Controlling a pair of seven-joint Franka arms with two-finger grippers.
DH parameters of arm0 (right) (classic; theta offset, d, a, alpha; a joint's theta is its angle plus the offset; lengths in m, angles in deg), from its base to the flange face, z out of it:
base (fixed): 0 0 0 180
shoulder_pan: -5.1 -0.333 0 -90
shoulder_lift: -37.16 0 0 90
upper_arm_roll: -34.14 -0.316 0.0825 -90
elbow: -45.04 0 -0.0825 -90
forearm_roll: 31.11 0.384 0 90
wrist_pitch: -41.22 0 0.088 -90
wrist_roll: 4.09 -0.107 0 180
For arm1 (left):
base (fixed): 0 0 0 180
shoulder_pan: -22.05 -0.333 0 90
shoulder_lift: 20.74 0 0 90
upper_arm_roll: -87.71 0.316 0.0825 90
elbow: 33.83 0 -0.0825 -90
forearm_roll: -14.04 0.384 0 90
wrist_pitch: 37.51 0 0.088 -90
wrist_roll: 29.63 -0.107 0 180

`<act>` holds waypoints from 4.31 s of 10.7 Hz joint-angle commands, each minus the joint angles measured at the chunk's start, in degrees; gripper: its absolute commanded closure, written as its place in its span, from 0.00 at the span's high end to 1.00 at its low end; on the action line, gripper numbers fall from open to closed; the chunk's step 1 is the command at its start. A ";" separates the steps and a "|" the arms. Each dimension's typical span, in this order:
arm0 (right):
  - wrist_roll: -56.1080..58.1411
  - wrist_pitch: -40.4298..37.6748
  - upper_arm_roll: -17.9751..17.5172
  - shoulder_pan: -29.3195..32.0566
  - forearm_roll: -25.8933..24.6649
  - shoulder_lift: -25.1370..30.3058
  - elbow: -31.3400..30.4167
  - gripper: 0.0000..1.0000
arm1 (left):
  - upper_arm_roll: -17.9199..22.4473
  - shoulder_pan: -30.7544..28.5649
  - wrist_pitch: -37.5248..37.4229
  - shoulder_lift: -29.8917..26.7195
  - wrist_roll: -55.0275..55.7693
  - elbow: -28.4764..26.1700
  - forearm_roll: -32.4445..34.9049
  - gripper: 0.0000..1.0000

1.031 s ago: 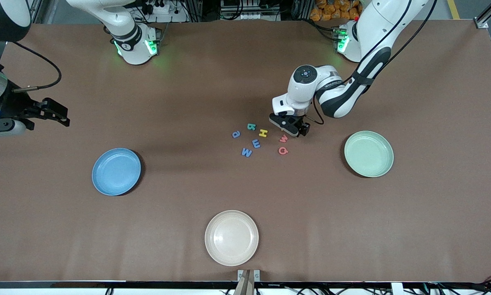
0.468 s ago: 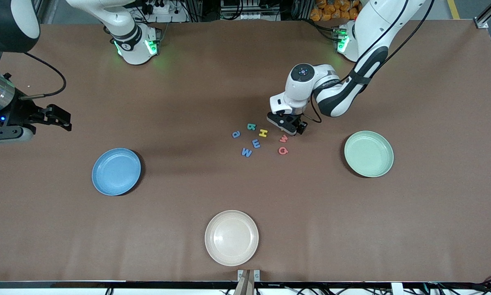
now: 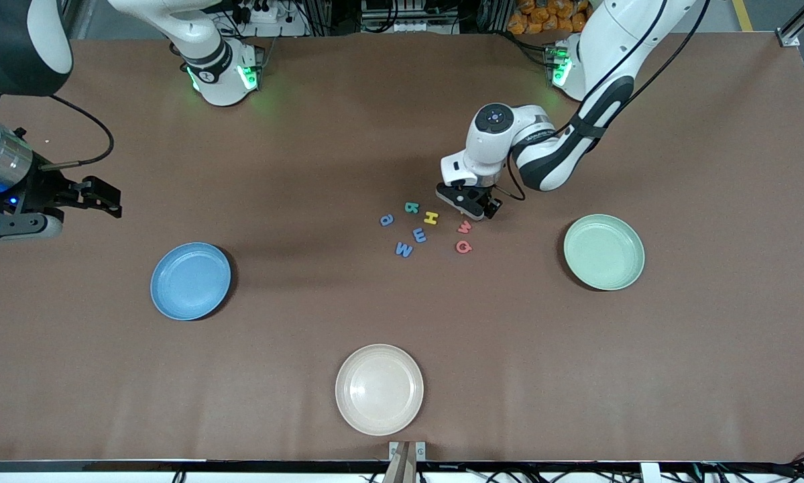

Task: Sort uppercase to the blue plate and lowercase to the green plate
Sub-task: 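Lower the left gripper and grasp the yellow lowercase letter, then carry the yellow letter to the green plate while the right gripper moves, then release the yellow letter on the green plate while the right gripper reaches letters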

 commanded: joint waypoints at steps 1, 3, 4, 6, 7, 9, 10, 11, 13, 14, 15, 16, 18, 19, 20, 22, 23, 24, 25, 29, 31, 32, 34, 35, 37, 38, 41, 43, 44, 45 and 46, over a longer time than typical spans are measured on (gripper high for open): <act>-0.60 0.05 0.25 -0.47 -1.07 -0.05 0.04 1.00 | -0.16 0.13 0.39 0.59 2.05 0.65 1.90 0.62; -0.78 0.22 0.17 -0.56 -0.98 -0.32 0.13 1.00 | -0.16 0.13 0.39 0.59 2.05 0.65 1.90 0.49; -3.56 0.22 0.16 -1.34 -0.89 -0.32 0.13 1.00 | -0.16 0.13 0.39 0.67 2.05 0.74 1.90 0.47; -7.98 0.48 0.08 -2.58 -0.36 -1.19 0.30 1.00 | -0.16 0.13 0.39 0.67 1.69 0.74 1.90 0.38; -8.16 1.10 -0.01 -2.84 -0.28 -1.72 0.30 1.00 | -0.16 0.13 0.39 0.67 1.61 0.83 1.90 0.34; -9.38 1.45 -0.10 -3.81 -0.10 -2.33 0.30 1.00 | -0.16 0.13 0.31 0.50 1.61 0.91 1.90 0.23; -10.35 1.54 -0.10 -4.07 -0.01 -2.51 0.30 1.00 | -0.16 0.05 0.22 0.24 1.61 0.91 1.90 0.14; -10.45 1.54 -0.10 -5.03 0.08 -3.21 0.39 1.00 | -0.16 -0.04 0.13 -0.03 1.61 0.91 1.90 0.12; -10.45 2.68 -0.27 -6.09 0.16 -4.09 0.13 1.00 | -0.25 -0.56 -0.65 -0.90 1.17 1.00 1.90 0.00; -10.45 2.77 -0.36 -6.79 0.16 -4.88 0.30 1.00 | -0.33 -1.35 -1.53 -2.21 0.64 0.57 1.90 0.00; -10.45 3.12 -0.62 -7.15 0.16 -5.15 0.30 1.00 | -0.77 -2.58 -2.93 -3.44 -0.23 0.56 1.38 0.00; -10.88 3.21 -0.80 -7.50 0.16 -5.59 0.22 1.00 | -2.78 -4.94 -5.21 -4.41 -0.50 0.65 0.94 0.00; -14.65 3.65 -1.59 -8.12 2.18 -6.20 0.22 1.00 | -11.44 -17.37 -9.25 -4.95 -4.87 0.65 0.67 0.00; -16.75 4.09 -1.94 -8.55 2.36 -6.73 0.22 1.00 | -18.11 -26.23 -12.32 -4.60 -8.20 0.65 0.58 0.00; -19.30 4.87 -2.38 -9.86 2.62 -7.52 0.30 1.00 | -25.83 -35.98 -16.18 -4.25 -12.50 0.65 0.32 0.00; -26.23 7.51 -2.82 -12.59 2.63 -9.62 0.30 1.00 | -36.15 -51.39 -21.90 -4.25 -22.86 0.74 -3.79 0.00; -30.18 9.26 -3.35 -14.17 2.63 -10.94 0.30 1.00 | -39.41 -57.20 -23.67 -4.25 -26.92 0.83 -5.12 0.00; -34.14 11.10 -3.53 -15.66 2.63 -12.52 0.30 1.00 | -40.84 -61.17 -24.04 -4.16 -29.48 0.65 -5.57 0.00; -37.74 13.30 -4.31 -16.81 2.63 -14.01 0.39 1.00 | -40.77 -62.69 -24.04 -3.72 -30.73 0.56 -5.66 0.00; -50.15 21.73 -7.13 -20.85 2.54 -20.69 0.65 1.00 | -38.58 -65.17 -23.95 -0.56 -31.00 0.12 -5.57 0.00; -55.33 28.06 -7.22 -24.28 2.19 -25.17 1.35 1.00 | -36.82 -65.08 -23.95 -0.56 -31.70 0.21 -5.05 0.03; -56.84 29.30 -7.22 -26.21 1.93 -27.71 2.66 1.00 | -36.29 -65.08 -23.95 -0.56 -31.70 0.12 -4.78 0.09; -62.28 29.40 -7.13 -29.20 1.40 -34.13 9.15 1.00 | -35.76 -64.99 -23.86 -0.47 -31.70 0.21 -4.61 0.31; -63.43 29.49 -7.04 -30.61 1.31 -35.90 10.57 1.00 | -35.76 -64.99 -23.86 -0.56 -31.70 0.30 -4.60 0.35; -65.89 32.11 -7.04 -32.46 1.39 -38.71 11.99 0.94 | -35.67 -65.08 -23.95 -0.82 -31.88 0.74 -4.60 0.45; -67.73 32.82 -7.04 -33.34 1.31 -40.29 12.95 0.92 | -35.58 -65.08 -24.04 -1.25 -31.88 1.09 -4.69 0.45; -69.94 33.44 -6.60 -35.71 0.61 -45.13 16.55 0.87 | -35.84 -65.26 -27.79 -1.96 -31.97 4.59 -5.66 0.47; -70.83 33.53 -6.43 -36.33 0.43 -46.81 17.35 0.83 | -37.76 -65.17 -34.64 -1.96 -32.06 9.68 -7.84 0.47; -70.83 33.53 -6.34 -36.42 0.43 -47.33 17.35 0.81 | -38.47 -65.08 -37.89 -2.05 -33.10 12.92 -9.86 0.48; -70.83 33.45 -6.34 -36.42 0.43 -47.34 17.35 0.80 | -39.18 -65.08 -40.62 -2.31 -33.72 15.57 -11.44 0.48; -70.83 33.45 -6.34 -36.42 0.43 -47.51 17.27 0.80 | -39.27 -64.99 -43.35 -2.23 -34.86 18.29 -12.59 0.50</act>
